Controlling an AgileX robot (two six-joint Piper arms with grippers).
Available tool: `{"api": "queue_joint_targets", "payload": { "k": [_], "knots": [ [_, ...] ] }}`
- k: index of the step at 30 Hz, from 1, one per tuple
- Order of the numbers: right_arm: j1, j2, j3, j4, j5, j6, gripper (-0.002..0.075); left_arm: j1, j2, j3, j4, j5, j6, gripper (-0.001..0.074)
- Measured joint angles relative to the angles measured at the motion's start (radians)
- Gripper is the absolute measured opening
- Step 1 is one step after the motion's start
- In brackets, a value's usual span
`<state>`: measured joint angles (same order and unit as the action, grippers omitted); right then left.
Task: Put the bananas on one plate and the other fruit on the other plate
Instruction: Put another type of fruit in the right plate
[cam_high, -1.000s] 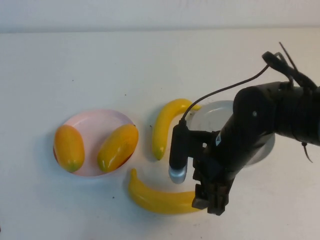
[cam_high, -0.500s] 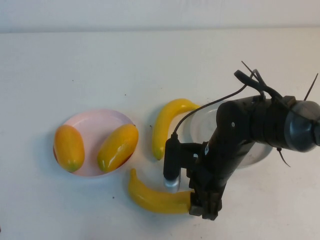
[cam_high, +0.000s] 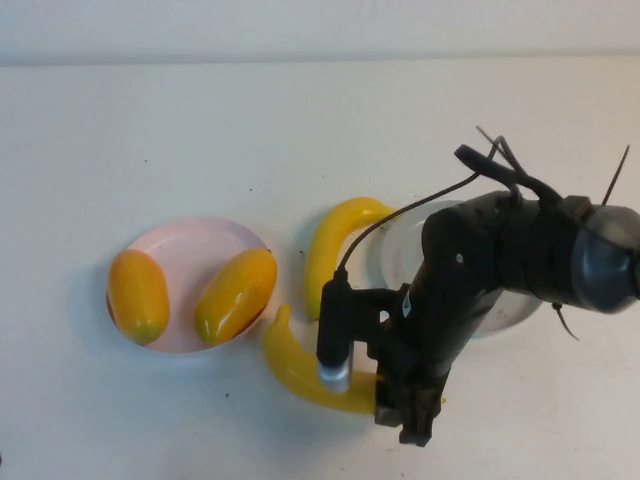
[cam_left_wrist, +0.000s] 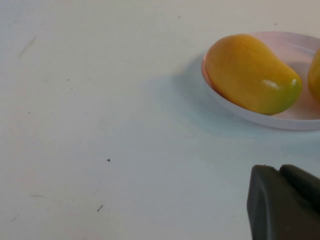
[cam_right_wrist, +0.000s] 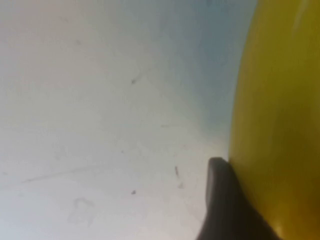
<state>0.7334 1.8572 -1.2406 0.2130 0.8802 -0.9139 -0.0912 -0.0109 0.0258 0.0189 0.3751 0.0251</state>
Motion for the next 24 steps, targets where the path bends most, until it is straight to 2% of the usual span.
{"api": "queue_joint_targets", "payload": {
  "k": [3, 7, 13, 17, 19, 24],
  "knots": [
    [0.008, -0.09, 0.0, -0.023, 0.018, 0.113, 0.0301, 0.0, 0.0, 0.0, 0.0, 0.0, 0.0, -0.0001],
    [-0.005, -0.185, -0.001, -0.107, 0.011, 0.39, 0.0301, 0.0, 0.0, 0.0, 0.0, 0.0, 0.0, -0.0001],
    [-0.096, -0.189, -0.001, -0.274, -0.029, 0.844, 0.0301, 0.0, 0.0, 0.0, 0.0, 0.0, 0.0, -0.0001],
    [-0.165, -0.157, -0.001, -0.338, -0.065, 1.084, 0.0301, 0.0, 0.0, 0.0, 0.0, 0.0, 0.0, -0.0001],
    [-0.199, -0.133, -0.001, -0.345, -0.092, 1.15, 0.0301, 0.0, 0.0, 0.0, 0.0, 0.0, 0.0, -0.0001],
    [-0.234, -0.066, -0.001, -0.346, -0.118, 1.191, 0.0301, 0.0, 0.0, 0.0, 0.0, 0.0, 0.0, -0.0001]
  ]
}}
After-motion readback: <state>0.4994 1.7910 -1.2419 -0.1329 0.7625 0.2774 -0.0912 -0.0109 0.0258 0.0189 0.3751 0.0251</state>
